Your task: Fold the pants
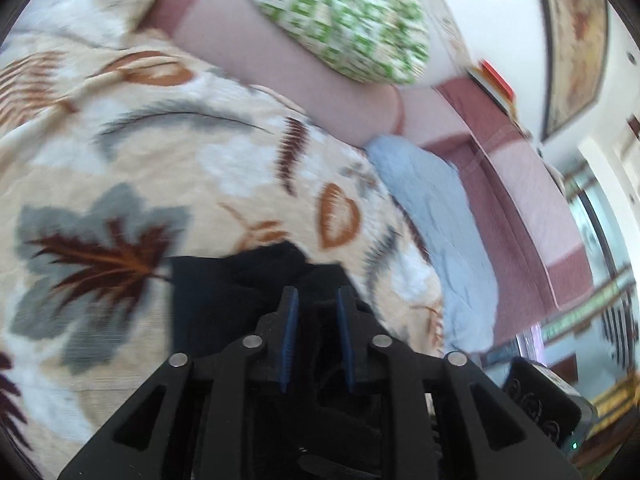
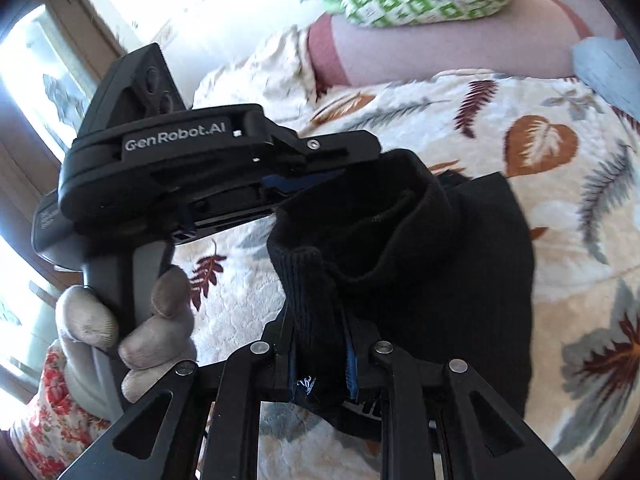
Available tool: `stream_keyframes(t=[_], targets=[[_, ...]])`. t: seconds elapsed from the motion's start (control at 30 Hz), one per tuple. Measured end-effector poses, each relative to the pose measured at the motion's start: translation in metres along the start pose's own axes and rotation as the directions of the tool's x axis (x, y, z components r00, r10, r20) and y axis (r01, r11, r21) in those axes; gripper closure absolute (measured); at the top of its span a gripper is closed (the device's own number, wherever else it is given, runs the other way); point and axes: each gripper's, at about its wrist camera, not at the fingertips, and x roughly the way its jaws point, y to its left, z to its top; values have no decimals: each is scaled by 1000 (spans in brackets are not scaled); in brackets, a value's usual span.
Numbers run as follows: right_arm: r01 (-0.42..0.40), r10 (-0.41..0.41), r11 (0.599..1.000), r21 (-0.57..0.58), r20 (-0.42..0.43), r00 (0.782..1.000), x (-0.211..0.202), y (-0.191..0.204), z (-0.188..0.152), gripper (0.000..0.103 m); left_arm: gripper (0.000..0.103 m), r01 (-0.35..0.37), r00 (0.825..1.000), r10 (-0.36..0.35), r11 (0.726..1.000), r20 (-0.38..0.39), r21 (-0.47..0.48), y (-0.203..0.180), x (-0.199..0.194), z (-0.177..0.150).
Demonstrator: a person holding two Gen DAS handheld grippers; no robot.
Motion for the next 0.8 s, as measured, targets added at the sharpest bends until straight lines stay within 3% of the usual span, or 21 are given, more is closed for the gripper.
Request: stream_keyframes(t=[0.07,0.13,0.2,0.33,0.37,0.43,0.5,0.6,0.67,0.8], targets=[[-4,3,999,-41,-29,1000,12,11,-4,68,62,-45,999,46,996,21,-73,23,-9,0],[-35,30,995,-92,-52,998,15,24,-9,47,59,-60,996,68,987,52,-147,45,-24,-1],[-71,61,983,-170,-65,996,7,33,-16,44,58,-83,993,97,980,71,-184,60,-38,-4],[-127,120,978,-166,-49,992,-28,22,-17,46,57,-174,978,189,972,87,-160,59,-63,-21],[-94,91,984,-150,-22,996,-38,13,-11,48,57,-182,976,196,973,91,-143,56,-66,-28],[-24,25,993,-117,13,1000,-49,0,4,70,57,-178,977,191,976,98,-124,50,-65,-39],[19,-16,997,-77,35,999,-47,-10,24,73,57,-163,981,175,978,85,-129,45,-58,-49],[4,-5,999,-39,-7,1000,-13,-13,54,73,57,-198,979,204,972,29,-128,42,-38,-63],[41,-44,998,-48,-53,998,17,-9,64,73,57,-226,974,228,963,-7,-143,47,-26,-70],[87,-98,994,-65,-181,979,82,-8,66,73,57,-216,976,220,962,6,-168,51,-36,-77]])
